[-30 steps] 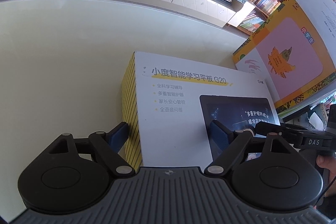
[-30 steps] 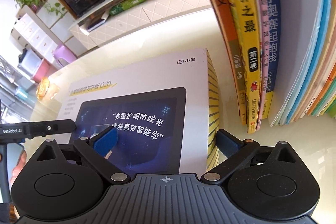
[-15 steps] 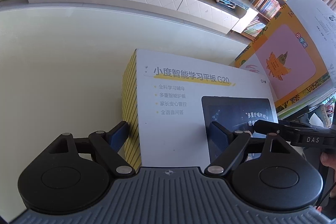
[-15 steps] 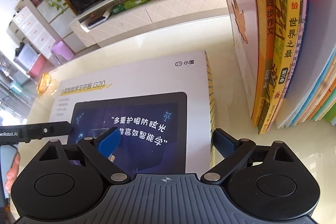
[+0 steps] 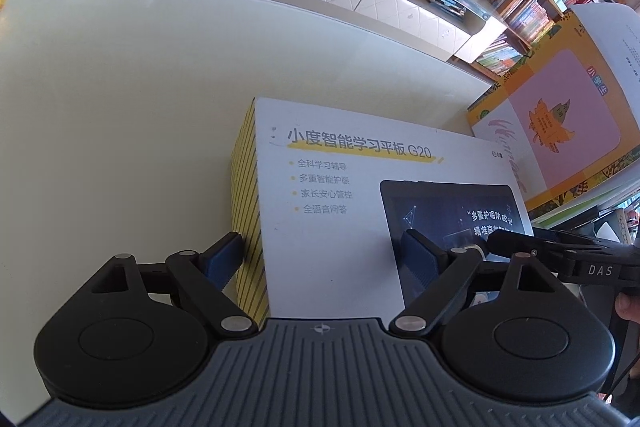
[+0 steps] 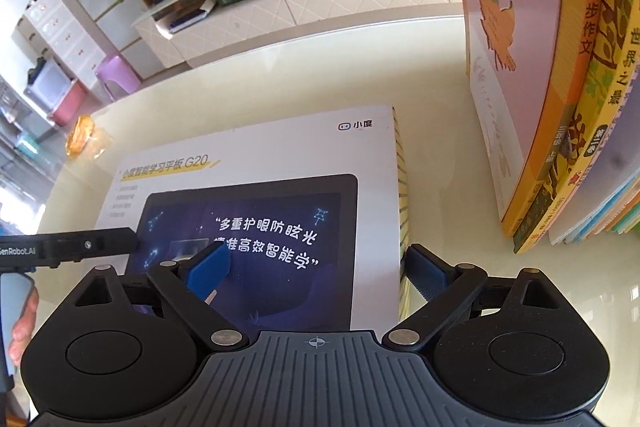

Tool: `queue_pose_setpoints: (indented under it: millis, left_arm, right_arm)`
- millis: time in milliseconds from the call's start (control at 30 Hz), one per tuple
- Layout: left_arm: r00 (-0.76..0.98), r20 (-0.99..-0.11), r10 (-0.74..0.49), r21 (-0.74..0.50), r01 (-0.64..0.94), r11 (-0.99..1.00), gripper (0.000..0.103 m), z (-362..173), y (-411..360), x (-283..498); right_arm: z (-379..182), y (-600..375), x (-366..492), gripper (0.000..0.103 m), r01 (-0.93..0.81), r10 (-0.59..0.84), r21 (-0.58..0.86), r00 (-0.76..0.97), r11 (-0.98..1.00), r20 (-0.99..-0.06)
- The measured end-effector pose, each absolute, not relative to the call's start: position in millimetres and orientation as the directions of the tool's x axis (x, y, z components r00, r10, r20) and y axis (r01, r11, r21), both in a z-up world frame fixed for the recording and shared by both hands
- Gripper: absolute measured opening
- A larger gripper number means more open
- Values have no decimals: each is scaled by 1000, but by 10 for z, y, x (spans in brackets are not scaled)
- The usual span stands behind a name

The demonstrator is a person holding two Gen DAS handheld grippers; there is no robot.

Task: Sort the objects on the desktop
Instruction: 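Lift the tablet box off the table between both tools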

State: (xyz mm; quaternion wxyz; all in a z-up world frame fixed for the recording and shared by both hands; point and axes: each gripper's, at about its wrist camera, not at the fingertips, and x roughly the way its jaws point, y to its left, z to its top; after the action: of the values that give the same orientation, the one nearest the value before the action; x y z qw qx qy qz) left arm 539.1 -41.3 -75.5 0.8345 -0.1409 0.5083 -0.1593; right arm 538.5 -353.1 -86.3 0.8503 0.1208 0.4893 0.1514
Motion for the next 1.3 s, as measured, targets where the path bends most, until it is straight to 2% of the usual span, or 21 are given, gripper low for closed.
queue_pose_setpoints:
  millis: [67, 367, 533, 1067, 1300]
  left_arm:
    - [444, -800, -405, -394, 121, 911, 103, -761, -427, 5369]
    - [497, -767, -405, -397, 129, 909, 103, -802, -406, 5265]
    - [502, -760, -413, -405, 131, 905, 103, -821, -391, 5252]
    - [549, -757, -355, -339, 135, 931, 103, -761, -515, 5167]
    - [553, -754, -355, -347, 124, 930, 103, -741, -481, 5145]
  right_arm:
    - [-876, -3540, 5380, 103, -150, 383, 356, 473, 923, -794]
    - [-931, -3578, 5357, 103, -197, 414, 365, 462, 910, -785]
    - [-1023, -3672, 5364, 103, -175, 453, 424, 486, 889, -748]
    - [-926, -3526, 5320, 103, -108, 395, 400, 515, 910, -760]
    - [-851, -3448, 5275, 102, -85, 361, 376, 529, 923, -768]
